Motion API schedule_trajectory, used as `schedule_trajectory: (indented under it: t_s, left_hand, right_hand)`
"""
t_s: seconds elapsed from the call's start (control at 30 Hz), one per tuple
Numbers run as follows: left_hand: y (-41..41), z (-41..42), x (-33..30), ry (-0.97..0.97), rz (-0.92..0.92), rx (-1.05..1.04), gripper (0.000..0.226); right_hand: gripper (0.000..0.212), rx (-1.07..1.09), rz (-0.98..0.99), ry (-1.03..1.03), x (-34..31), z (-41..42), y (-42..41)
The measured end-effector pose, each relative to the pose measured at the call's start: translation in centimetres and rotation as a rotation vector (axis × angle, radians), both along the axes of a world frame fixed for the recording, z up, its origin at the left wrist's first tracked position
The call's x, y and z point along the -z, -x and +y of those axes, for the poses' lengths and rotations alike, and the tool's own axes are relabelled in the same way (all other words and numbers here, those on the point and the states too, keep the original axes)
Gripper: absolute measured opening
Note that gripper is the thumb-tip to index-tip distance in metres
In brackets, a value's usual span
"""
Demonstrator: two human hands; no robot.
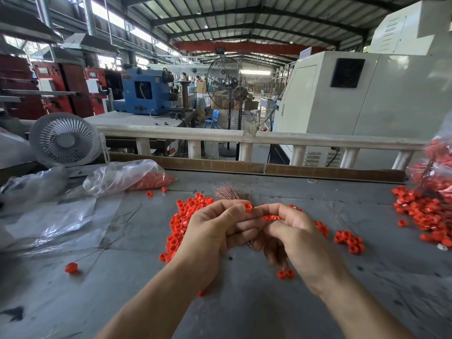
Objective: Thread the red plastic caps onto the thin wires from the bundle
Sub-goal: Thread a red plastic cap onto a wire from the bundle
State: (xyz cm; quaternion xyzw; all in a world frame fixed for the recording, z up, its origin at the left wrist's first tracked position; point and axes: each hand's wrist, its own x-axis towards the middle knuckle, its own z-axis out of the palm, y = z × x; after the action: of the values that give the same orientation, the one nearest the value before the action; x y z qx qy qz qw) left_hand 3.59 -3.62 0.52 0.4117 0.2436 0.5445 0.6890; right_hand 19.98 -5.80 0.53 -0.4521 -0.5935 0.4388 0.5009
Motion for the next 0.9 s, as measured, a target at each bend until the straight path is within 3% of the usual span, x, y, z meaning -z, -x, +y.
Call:
schedule_trajectory:
  t_s: [0.13,0.2,0.33,0.5,0.63,0.9]
  left_hand:
    - [0.0,-0.1,-0.1,0.018,0.004,-0.005,0.027]
    - [0.0,-0.1,-0.1,0.035,0.011,-0.01,0.018]
    - [0.0,0.1,0.0,0.076,0.041,-0.018,0.009]
    - [0.0,0.1,0.1,0.107,0.079,0.0,0.019]
    - [0.1,0.2,0.1,0.12,0.086,0.004,0.014]
    - [0.2,0.2,0.2,0.133,0.074,0.013,0.014]
  right_hand:
    - [0.028,0.047,-0.014,0.011,0.0,-0.3,0.2]
    - [0.026,0.173,-0.053,0.013,0.0,-0.1,0.1]
    - [0.019,0.493,-0.233,-0.015,0.0,0.5,-1.9]
    - [0.019,0.647,-0.441,-0.048,0.0,1.2,-4.5]
    - [0.02,0.593,-0.679,0.036,0.7,1.3,-4.6]
    - [0.019,0.417,-0.861,0.162,1.2,0.9,-3.5]
